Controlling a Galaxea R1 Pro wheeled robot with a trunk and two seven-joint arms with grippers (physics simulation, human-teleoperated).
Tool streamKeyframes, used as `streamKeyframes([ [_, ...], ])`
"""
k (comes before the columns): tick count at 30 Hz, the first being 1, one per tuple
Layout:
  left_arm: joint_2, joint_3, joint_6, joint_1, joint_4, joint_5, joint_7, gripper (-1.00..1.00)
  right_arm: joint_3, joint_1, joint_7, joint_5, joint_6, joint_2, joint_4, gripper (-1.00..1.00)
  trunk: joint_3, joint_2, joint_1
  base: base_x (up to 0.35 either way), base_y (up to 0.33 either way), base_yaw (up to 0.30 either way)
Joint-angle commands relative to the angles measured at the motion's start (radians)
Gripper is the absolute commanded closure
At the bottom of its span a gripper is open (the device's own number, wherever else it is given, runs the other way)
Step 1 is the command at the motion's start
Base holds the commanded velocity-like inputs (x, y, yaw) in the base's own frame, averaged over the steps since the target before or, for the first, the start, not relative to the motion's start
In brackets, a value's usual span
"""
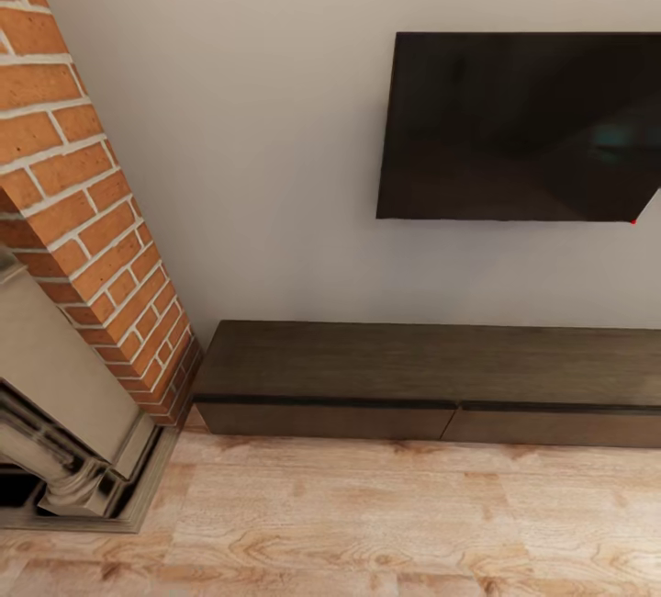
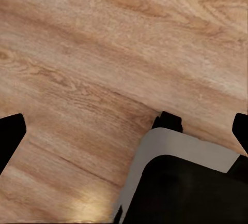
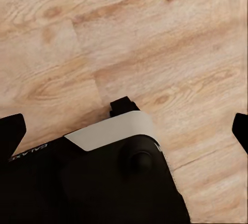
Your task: Place each of the two pumpkins and all three candles from the living room inside a cabinet in the living room (use any cabinet), then make sure every cabinet is closed, and position the cauldron so it is next to a table in the living room.
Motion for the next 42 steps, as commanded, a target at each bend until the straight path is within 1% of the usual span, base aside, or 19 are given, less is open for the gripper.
streamKeyframes([
  [1, 0.004, -0.001, 0.0, 0.007, 0.0, -0.006, 0.0, -1.0, 0.001, 0.007, 0.0, 0.0, 0.0, -0.006, 0.002, -1.0, 0.003, 0.007, -0.004, 0.0, 0.0, 0.0],
  [3, 0.024, -0.001, -0.002, 0.031, 0.001, -0.04, 0.0, -1.0, 0.001, 0.039, 0.0, 0.0, 0.0, -0.03, 0.006, -1.0, 0.01, 0.021, -0.012, 0.0, 0.0, 0.0],
  [4, 0.028, -0.001, -0.002, 0.036, 0.001, -0.051, 0.0, -1.0, 0.002, 0.048, 0.0, 0.0, 0.0, -0.036, 0.006, -1.0, 0.013, 0.028, -0.015, 0.0, 0.0, 0.0],
  [5, 0.035, -0.001, -0.001, 0.046, 0.001, -0.072, 0.001, -1.0, 0.002, 0.065, 0.0, 0.0, 0.0, -0.047, 0.007, -1.0, 0.016, 0.035, -0.019, 0.0, 0.0, 0.0],
  [6, 0.039, -0.001, -0.001, 0.057, 0.001, -0.088, 0.001, -1.0, 0.002, 0.081, 0.0, 0.0, -0.001, -0.057, 0.008, -1.0, 0.019, 0.042, -0.023, 0.0, 0.0, 0.0],
  [8, 0.042, 0.0, 0.005, 0.079, 0.002, -0.108, 0.001, -1.0, 0.002, 0.118, 0.003, 0.001, 0.0, -0.074, 0.009, -1.0, 0.025, 0.056, -0.031, 0.0, 0.0, 0.0],
  [12, 0.039, 0.001, 0.022, 0.09, 0.016, -0.115, 0.0, -1.0, 0.004, 0.145, 0.006, 0.0, 0.007, -0.08, 0.011, -1.0, 0.038, 0.084, -0.046, 0.0, 0.0, 0.0],
  [15, 0.039, 0.001, 0.029, 0.092, 0.025, -0.117, 0.001, -1.0, 0.005, 0.151, 0.005, -0.002, 0.009, -0.079, 0.03, -1.0, 0.047, 0.105, -0.058, 0.0, 0.0, 0.0],
  [20, 0.03, 0.003, 0.033, 0.095, 0.03, -0.116, 0.001, -1.0, 0.006, 0.154, 0.004, -0.005, 0.01, -0.074, 0.055, -1.0, 0.047, 0.105, -0.058, 0.0, 0.0, 0.0],
  [27, 0.0, 0.005, 0.024, 0.121, 0.03, -0.114, -0.001, -1.0, 0.006, 0.154, 0.005, -0.005, 0.007, -0.066, 0.059, -1.0, 0.047, 0.105, -0.058, 0.0, 0.0, 0.0],
  [37, -0.006, 0.005, 0.016, 0.128, 0.03, -0.116, -0.003, -1.0, 0.005, 0.154, 0.004, -0.005, 0.0, -0.066, 0.059, -1.0, 0.047, 0.105, -0.058, 0.0, 0.0, 0.0],
  [42, -0.006, 0.005, 0.016, 0.128, 0.03, -0.116, -0.003, -1.0, 0.003, 0.154, 0.004, -0.011, 0.001, -0.071, 0.059, -1.0, 0.047, 0.105, -0.058, 0.0, 0.0, 0.0],
])
